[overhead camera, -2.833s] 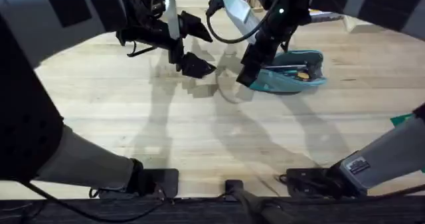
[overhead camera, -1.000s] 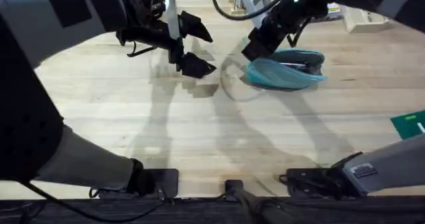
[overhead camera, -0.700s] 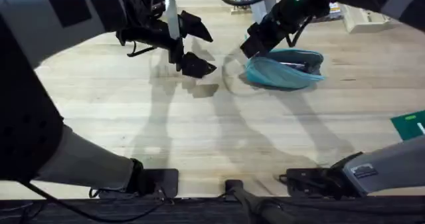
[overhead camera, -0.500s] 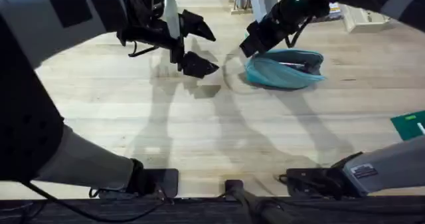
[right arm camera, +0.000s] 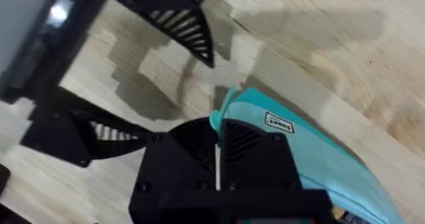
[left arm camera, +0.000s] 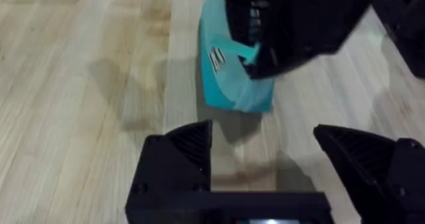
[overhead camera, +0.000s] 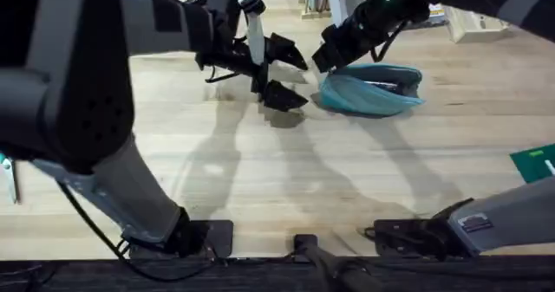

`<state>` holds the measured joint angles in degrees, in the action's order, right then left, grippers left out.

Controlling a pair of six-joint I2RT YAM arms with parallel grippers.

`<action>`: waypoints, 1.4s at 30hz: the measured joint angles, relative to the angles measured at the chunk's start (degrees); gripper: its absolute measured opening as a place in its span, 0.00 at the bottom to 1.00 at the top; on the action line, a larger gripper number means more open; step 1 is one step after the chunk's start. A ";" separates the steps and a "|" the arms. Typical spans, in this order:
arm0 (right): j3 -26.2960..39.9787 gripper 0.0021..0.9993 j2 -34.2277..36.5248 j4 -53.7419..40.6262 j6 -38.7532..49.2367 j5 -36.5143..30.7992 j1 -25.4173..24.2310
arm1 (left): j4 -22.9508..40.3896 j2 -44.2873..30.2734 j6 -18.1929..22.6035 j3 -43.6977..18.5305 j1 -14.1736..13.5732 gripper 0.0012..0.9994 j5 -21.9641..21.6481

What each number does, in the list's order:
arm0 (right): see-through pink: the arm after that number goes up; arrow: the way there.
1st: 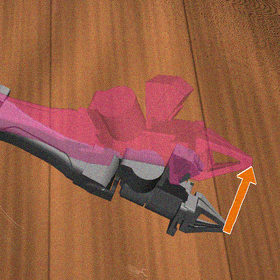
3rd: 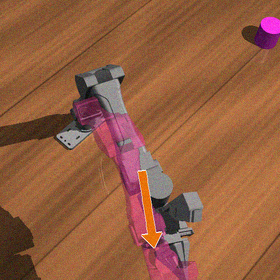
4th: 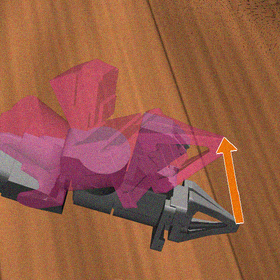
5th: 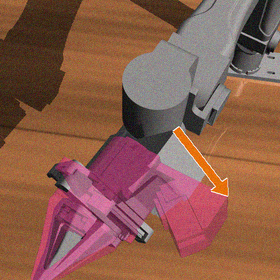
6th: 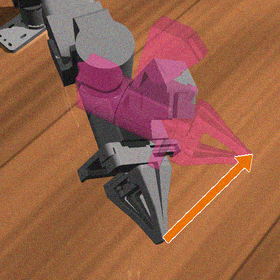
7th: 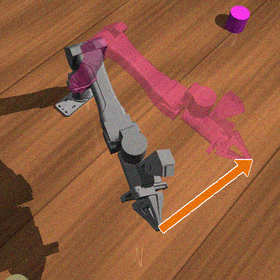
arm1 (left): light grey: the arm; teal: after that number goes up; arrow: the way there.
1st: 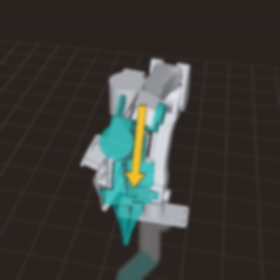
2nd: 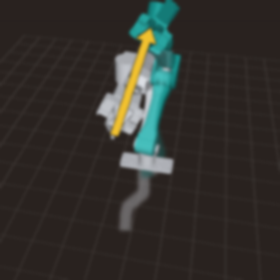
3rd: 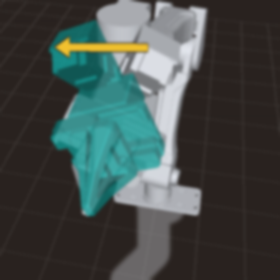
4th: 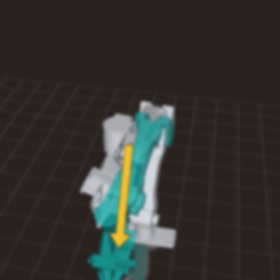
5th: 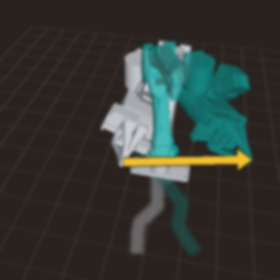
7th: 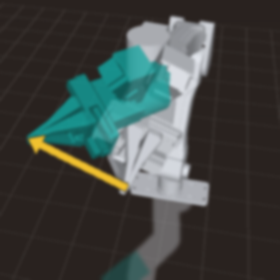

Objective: Unzip the bag, pick up the pens from the table one at a time and place them inside, then zip the bag closed.

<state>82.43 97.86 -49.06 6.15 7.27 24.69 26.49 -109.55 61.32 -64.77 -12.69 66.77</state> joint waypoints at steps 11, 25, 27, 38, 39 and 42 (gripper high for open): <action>-0.02 0.03 0.02 0.02 -0.20 0.00 0.00 | -12.16 -2.25 -9.71 0.02 -4.79 0.95 2.18; -0.02 0.03 0.00 0.05 -0.21 0.00 0.00 | -19.05 -2.25 -24.71 0.02 -7.76 0.86 -2.96; -0.02 0.03 0.00 0.09 -0.20 0.00 0.00 | -19.03 -2.25 -25.38 0.02 -7.80 0.86 -3.74; -0.02 0.03 0.02 0.15 -0.21 0.00 0.00 | -19.05 -2.25 -26.61 0.01 -7.87 0.66 -6.41; -0.02 0.03 0.00 0.15 -0.21 0.00 0.00 | -19.05 -2.25 -26.66 0.00 -7.92 0.60 -6.46; -0.02 0.03 0.00 0.20 -0.21 0.00 0.00 | -19.01 -2.25 -26.91 0.00 -8.09 0.39 -6.55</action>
<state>82.41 97.86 -48.86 5.94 7.27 24.69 7.49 -111.81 34.41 -64.76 -20.78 60.21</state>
